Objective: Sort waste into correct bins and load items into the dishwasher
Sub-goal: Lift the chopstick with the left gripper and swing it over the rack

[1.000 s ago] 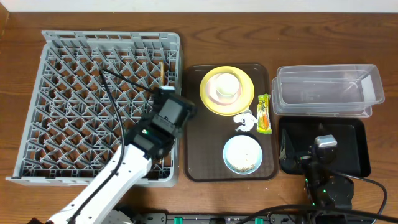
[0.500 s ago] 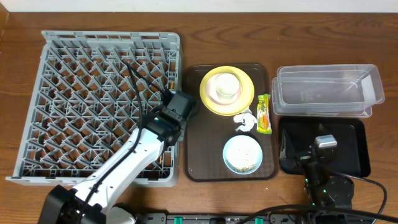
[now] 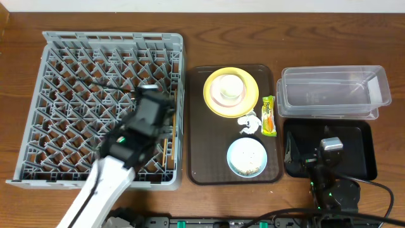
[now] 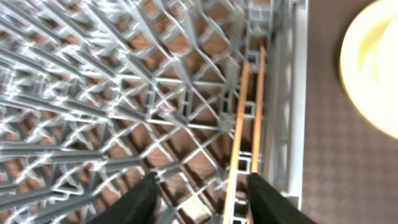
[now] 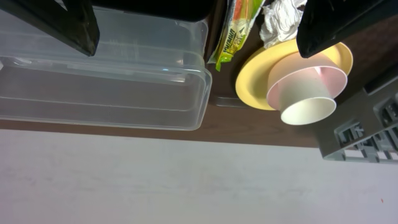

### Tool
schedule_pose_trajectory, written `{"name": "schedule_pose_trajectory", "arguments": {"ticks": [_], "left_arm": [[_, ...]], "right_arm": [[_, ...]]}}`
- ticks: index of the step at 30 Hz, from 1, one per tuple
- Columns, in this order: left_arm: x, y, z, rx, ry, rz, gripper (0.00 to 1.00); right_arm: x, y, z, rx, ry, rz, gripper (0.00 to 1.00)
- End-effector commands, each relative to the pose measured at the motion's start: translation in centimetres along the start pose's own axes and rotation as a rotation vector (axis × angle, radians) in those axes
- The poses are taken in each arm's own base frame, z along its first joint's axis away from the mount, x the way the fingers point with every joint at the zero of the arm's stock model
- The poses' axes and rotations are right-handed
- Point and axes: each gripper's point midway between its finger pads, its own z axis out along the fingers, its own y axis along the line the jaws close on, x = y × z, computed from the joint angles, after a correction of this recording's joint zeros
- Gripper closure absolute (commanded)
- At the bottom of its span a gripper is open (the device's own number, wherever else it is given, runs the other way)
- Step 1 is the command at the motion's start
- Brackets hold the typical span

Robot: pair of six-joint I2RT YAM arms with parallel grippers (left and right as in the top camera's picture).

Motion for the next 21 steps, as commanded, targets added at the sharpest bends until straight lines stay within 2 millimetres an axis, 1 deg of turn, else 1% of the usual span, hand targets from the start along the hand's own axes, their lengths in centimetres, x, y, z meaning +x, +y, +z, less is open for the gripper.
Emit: {"name": "schedule_pose_trajectory", "arguments": {"ticks": [1,4,5,6,8,11,21], "left_arm": [[-1.6,2.4,-2.4,-0.022,-0.076,-0.116,0.33],[-1.7,4.9,-3.7,-0.084,-0.113,-0.161,0.24],[-1.6,5.2,-3.9,-0.088,-0.115,-0.168,0.19],[-1.5,5.5,-4.2,-0.091,-0.118,-0.174,0.18],[-1.6,5.7,-4.6,-0.088,-0.130,-0.180,0.17],[-1.6,5.7,-4.6,-0.087,-0.132,-0.181,0.14],[-1.4,5.5,-3.9,-0.097,-0.104,-0.170,0.10]], "right_arm": [[0.1,0.3,0.0,-0.013,0.004,-0.011,0.01],[0.1,0.3,0.0,-0.013,0.004,-0.011,0.01],[0.1,0.3,0.0,-0.013,0.004,-0.011,0.01],[0.1,0.3,0.0,-0.013,0.004,-0.011,0.01],[0.1,0.3,0.0,-0.013,0.004,-0.011,0.01],[0.1,0.3,0.0,-0.013,0.004,-0.011,0.01],[0.1,0.3,0.0,-0.013,0.004,-0.011,0.01]]}}
